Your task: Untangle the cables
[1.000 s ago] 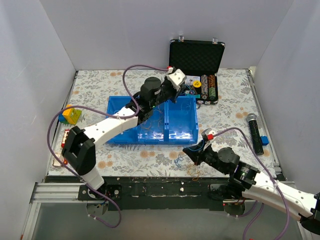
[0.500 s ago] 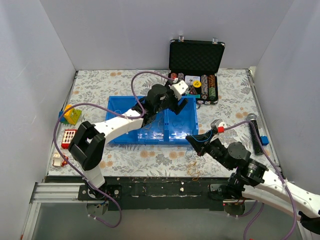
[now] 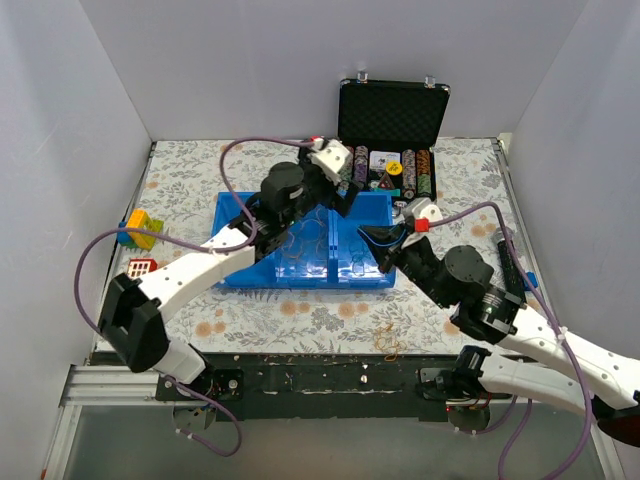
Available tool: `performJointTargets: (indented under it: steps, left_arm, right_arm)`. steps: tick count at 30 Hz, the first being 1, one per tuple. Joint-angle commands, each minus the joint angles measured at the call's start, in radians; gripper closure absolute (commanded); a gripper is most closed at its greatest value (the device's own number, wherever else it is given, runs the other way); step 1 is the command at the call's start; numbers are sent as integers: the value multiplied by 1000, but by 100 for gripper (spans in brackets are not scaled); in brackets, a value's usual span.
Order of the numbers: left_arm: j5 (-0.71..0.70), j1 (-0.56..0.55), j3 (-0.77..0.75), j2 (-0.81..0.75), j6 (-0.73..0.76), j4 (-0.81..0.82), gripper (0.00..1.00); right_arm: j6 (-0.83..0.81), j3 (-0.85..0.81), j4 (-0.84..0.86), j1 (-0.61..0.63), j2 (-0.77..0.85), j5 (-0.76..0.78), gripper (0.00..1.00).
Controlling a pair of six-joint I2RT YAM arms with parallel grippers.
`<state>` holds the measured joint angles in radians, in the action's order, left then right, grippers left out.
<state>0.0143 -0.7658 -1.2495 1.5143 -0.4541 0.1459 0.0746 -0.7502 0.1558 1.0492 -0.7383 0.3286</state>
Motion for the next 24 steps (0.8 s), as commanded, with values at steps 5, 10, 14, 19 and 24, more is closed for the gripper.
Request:
performJointTargets:
  steps: [5,10,14,19,24]
  left_arm:
    - [-384,52,99,-255,-90,78,2]
    - [-320,60,136,-368,-103,31,2]
    - [-217,62,128,-407,-95,-23,2]
    - [-197,60,137,-428,-64,-5,2]
    - [-178,60,141,-445,-47,24,2]
  right_arm:
    - [-115,-123,99,-86,-170,11,99]
    - [16,-166,87,-280,-321,-141,99]
    - [82,-219,12,-362,-482,-200,99]
    - [165,-264,-96,-422,-662,-249,99]
    - [237,-348,-263,-453,-773,-237,99]
